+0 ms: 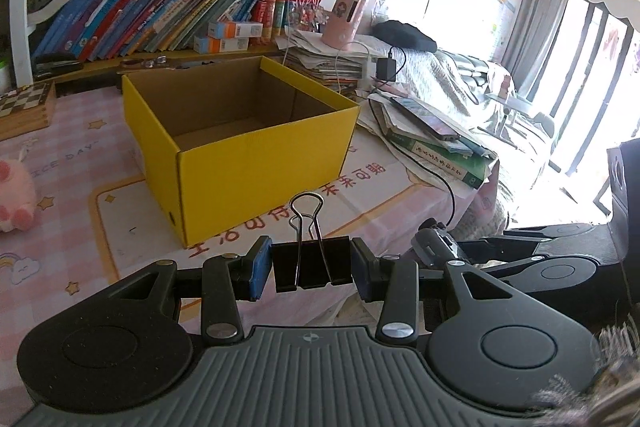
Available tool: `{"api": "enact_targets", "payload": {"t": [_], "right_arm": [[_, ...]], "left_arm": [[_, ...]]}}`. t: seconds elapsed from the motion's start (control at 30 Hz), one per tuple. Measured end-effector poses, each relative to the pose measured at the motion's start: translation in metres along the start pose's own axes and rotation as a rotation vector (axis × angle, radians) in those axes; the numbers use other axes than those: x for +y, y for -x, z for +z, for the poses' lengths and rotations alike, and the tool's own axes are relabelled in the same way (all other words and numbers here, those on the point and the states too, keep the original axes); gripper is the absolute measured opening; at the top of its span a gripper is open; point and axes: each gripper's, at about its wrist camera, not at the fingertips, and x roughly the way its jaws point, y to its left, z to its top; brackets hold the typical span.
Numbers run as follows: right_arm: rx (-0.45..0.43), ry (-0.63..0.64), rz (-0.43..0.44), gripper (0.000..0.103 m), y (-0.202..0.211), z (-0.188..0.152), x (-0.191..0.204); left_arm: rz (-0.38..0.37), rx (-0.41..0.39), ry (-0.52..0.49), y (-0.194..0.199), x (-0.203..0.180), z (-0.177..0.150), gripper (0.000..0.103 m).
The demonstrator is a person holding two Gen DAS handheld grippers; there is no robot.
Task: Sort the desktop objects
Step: 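Lift the clip and car and carry both toward the yellow box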
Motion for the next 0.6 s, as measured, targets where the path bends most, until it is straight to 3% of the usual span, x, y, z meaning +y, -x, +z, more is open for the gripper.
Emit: {"api": "enact_targets", "payload": {"t": [0.37, 0.6], "right_arm": [[0.021, 0.037, 0.034, 0.068, -0.019, 0.020, -0.034], [-0.012, 0.054, 0.064, 0.068, -0.026, 0.041, -0.053]], "left_arm": [[0.034, -0.001, 0.028, -0.034, -0.018, 0.015, 0.039], [0.072, -0.027, 0.027, -0.048, -0.026, 0.032, 0.039]]}}
